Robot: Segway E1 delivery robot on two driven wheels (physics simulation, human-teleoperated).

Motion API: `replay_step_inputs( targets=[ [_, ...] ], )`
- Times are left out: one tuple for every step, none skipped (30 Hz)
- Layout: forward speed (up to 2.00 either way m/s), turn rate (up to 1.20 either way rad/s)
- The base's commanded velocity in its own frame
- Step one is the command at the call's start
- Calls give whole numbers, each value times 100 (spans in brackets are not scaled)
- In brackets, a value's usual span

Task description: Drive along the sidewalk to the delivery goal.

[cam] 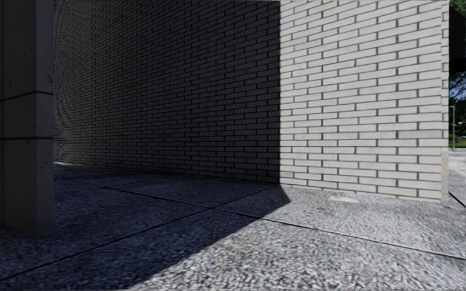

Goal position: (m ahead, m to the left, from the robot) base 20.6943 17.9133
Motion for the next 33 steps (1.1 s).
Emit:
replay_step_inputs(
  targets=[
    [200,48],
    [200,48],
    [200,48],
    [200,48],
    [200,48],
    [200,48],
    [200,48],
    [200,48],
    [200,48],
    [200,48],
    [200,48],
    [200,48],
    [200,48],
    [200,48],
    [200,48],
    [200,48],
    [200,48],
    [200,48],
    [200,48],
    [200,48],
    [200,49],
    [200,49],
    [200,49],
    [200,49],
    [200,49],
    [200,49],
    [200,49],
    [200,49],
    [200,50],
    [200,51],
    [200,52],
    [200,52],
    [200,52]
  ],
)
